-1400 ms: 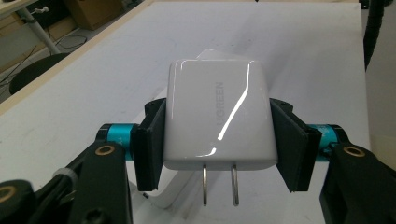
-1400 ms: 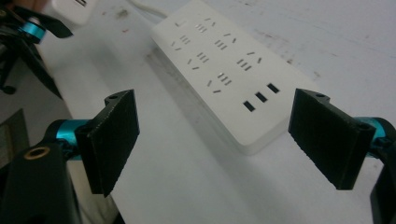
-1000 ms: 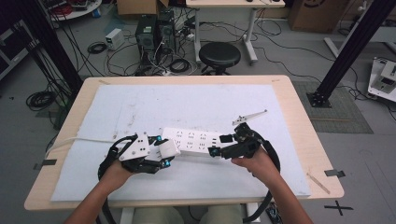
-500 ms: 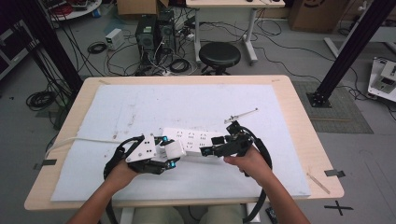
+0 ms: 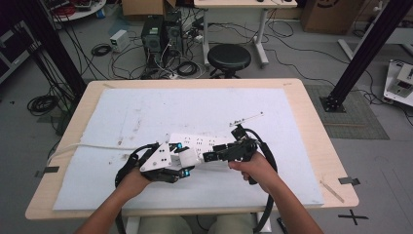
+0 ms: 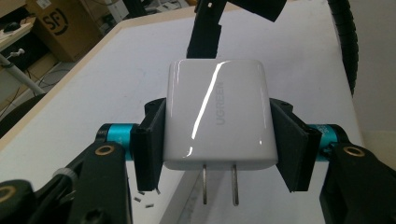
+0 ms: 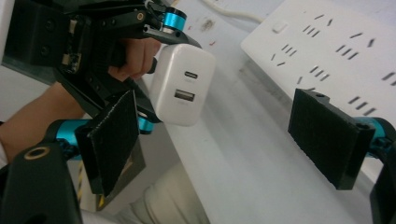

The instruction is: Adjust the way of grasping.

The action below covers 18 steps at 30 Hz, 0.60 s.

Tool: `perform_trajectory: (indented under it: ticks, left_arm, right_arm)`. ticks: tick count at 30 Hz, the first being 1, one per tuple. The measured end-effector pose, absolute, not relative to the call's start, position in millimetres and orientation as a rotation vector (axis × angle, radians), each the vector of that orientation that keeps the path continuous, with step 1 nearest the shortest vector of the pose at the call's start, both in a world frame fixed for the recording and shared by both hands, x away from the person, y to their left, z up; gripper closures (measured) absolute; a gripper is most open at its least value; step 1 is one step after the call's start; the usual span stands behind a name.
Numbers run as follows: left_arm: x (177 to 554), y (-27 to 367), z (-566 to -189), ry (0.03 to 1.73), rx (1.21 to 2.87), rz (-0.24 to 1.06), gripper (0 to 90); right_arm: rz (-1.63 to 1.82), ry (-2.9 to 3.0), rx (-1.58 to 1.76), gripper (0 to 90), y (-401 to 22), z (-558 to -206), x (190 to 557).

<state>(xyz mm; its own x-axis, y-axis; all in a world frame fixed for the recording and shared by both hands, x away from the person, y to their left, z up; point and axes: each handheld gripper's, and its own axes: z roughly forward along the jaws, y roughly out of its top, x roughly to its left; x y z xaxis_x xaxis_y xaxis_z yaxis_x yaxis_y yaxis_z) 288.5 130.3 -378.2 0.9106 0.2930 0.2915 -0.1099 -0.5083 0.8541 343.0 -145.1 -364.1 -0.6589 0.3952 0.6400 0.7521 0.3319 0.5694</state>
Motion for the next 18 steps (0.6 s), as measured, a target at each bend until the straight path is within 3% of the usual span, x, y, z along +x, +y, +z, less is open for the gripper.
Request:
perform_trajectory:
  ticks: [10,18]
  left_arm:
    - [288,118,-378,0.105,2.044,0.494,42.5]
    - [288,114,-379,0.099,2.035,0.490,42.5]
  right_arm:
    - [-1.208,-2.148,-0.984,17.9,-130,-369,348]
    - [-1.183,-2.077,-0.979,28.8,-122,-377,352]
